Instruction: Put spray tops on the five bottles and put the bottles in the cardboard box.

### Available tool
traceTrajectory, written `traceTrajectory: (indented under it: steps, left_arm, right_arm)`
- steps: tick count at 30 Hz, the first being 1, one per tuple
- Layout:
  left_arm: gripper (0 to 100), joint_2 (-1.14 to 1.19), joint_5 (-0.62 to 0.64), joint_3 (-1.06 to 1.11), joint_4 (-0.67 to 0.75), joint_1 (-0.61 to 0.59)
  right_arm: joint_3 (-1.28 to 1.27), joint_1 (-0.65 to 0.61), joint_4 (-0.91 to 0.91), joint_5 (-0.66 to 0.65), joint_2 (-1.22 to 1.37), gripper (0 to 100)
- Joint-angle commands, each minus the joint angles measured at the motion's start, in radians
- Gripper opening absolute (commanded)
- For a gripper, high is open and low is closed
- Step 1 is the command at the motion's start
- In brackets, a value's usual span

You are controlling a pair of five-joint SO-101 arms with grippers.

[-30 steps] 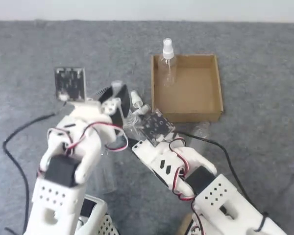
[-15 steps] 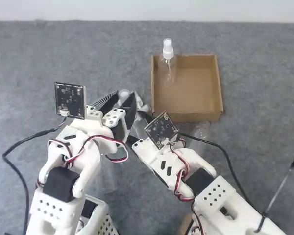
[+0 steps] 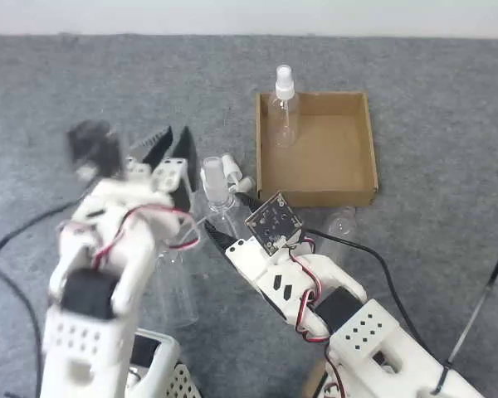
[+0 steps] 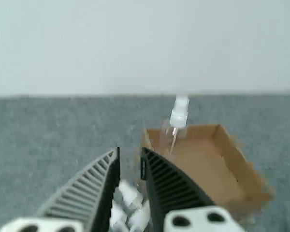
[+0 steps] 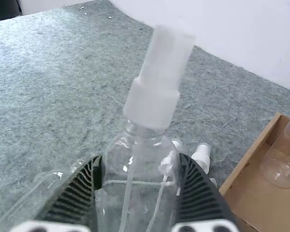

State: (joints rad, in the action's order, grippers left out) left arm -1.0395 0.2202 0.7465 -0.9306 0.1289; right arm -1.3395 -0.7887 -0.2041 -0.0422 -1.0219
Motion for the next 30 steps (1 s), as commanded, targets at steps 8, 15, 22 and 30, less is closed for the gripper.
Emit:
traceTrajectory:
  steps: [8,15,22,30]
  left_arm:
    - [5,0.084,-0.023,-0.041,-0.011,-0.005]
    - [5,0.083,-0.092,0.044,-0.020,-0.008]
    - [5,0.083,-0.087,-0.105,-0.028,-0.014]
    - [5,0.094,-0.094,-0.102,-0.023,0.063]
  right_arm:
    - [0.015,0.005,0.025,0.009,-0.042,0.6]
    - [0.015,0.005,0.025,0.009,-0.042,0.6]
    - [0.015,0.005,0.024,0.009,-0.042,0.6]
    - [0.015,0.005,0.024,0.009,-0.042,0.6]
